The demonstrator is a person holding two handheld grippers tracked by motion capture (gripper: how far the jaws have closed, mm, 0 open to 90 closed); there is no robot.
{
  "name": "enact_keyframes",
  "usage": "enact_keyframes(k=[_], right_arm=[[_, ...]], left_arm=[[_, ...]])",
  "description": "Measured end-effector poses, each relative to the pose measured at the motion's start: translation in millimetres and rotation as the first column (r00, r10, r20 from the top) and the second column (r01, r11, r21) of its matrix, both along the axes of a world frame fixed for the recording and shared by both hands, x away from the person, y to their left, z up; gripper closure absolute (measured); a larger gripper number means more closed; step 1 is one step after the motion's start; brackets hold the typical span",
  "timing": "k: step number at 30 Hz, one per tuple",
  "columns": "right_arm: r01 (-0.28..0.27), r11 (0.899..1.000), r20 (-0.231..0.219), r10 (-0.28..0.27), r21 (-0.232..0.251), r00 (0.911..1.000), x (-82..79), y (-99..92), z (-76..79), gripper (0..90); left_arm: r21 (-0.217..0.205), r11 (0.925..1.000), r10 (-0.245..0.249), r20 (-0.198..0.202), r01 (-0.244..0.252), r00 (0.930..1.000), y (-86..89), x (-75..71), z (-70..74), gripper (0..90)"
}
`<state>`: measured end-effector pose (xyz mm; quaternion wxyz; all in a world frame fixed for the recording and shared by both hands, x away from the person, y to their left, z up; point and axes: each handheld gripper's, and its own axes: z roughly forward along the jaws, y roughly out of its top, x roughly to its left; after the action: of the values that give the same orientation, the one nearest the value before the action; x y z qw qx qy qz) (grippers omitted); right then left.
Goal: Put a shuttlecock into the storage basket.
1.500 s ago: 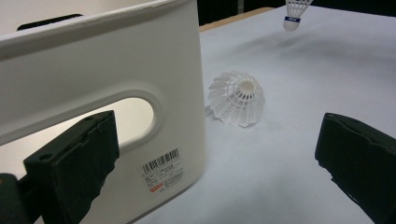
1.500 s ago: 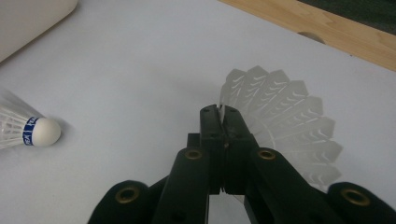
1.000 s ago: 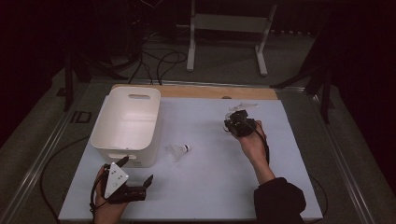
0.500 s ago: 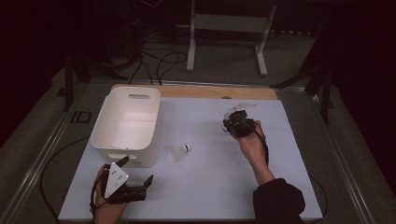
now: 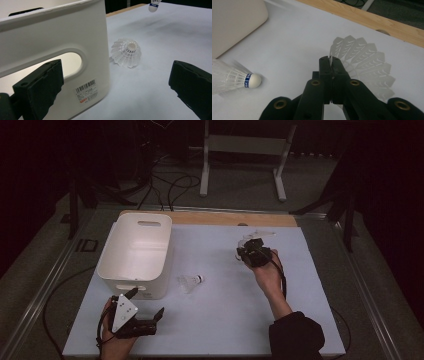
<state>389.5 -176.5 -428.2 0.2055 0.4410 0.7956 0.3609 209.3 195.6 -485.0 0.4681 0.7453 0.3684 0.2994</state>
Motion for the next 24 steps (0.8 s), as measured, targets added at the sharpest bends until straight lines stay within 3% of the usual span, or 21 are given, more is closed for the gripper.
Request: enact_keyframes(k=[24], right_arm=[[-0.023,1.0,0.017,0.022,0.01,0.9996,-4.6,8.3,2.3,89.5]], left_arm=[[0.004,1.0,-0.006,-0.003,0.006,1.0,-0.7,0.3,-0.4,0.3]])
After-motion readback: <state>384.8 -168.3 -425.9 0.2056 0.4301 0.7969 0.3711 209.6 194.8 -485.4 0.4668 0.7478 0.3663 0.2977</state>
